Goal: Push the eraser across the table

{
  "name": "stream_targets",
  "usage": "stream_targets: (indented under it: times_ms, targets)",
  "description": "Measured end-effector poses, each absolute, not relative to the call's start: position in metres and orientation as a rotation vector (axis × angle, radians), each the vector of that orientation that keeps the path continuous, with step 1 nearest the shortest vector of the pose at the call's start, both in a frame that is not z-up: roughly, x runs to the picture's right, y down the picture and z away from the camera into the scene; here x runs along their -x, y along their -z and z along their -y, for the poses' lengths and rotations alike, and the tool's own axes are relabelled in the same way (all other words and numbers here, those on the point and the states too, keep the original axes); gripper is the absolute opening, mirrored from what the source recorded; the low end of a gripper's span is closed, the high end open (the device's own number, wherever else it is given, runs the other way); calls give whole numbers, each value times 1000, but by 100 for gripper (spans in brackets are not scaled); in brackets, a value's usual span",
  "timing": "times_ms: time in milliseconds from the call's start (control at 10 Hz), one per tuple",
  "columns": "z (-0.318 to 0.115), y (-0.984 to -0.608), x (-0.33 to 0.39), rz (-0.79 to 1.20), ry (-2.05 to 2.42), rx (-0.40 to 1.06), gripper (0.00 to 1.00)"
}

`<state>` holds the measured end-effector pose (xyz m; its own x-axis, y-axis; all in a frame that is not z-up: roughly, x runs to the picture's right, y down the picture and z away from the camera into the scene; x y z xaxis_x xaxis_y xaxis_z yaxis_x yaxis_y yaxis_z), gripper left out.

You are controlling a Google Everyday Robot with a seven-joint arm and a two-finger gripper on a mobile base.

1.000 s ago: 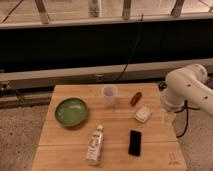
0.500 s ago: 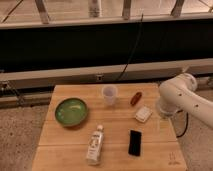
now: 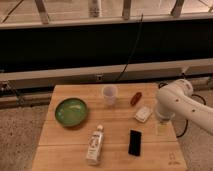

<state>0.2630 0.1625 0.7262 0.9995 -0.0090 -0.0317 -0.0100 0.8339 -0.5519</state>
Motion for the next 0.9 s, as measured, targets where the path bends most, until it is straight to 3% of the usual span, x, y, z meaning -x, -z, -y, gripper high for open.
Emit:
stream_targets:
  times_ms: [900]
  targets:
    - [-181,-736,-258,-20,8,594,80]
